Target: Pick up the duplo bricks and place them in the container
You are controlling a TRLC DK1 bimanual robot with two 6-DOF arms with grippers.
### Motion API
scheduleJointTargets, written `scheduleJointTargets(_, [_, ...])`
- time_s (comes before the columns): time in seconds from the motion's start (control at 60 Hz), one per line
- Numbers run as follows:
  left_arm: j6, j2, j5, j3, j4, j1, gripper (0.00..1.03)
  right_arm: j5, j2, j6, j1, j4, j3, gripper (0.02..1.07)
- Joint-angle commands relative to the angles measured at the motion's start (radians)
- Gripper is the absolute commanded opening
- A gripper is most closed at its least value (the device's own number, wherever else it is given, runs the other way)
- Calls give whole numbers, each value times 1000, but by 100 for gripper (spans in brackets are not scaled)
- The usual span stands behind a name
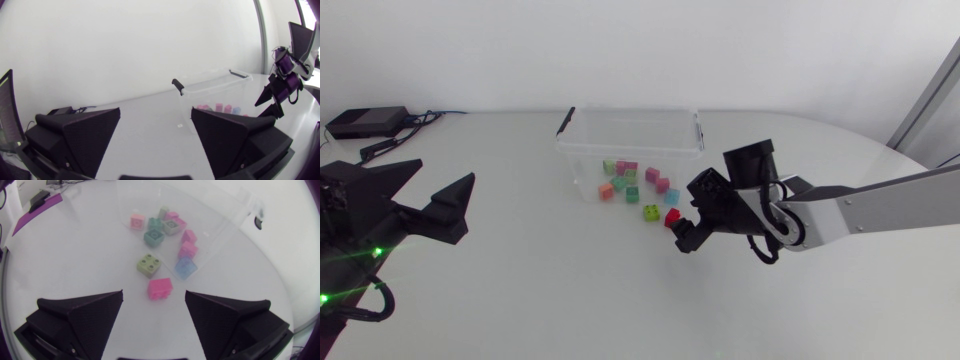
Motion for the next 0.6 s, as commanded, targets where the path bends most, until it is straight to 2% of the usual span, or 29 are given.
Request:
scheduleJointTargets(0.0, [-42, -9, -8, -46, 31, 4, 99, -15, 58, -23, 1, 25, 12, 92])
scheduleJointTargets(0.183, [-48, -18, -10, -92, 100, 7, 99, -34, 171, -27, -12, 58, 55, 92])
scheduleJointTargets(0.583, [-48, -38, -8, -135, 129, 21, 99, -57, 285, -47, -50, 98, 124, 92])
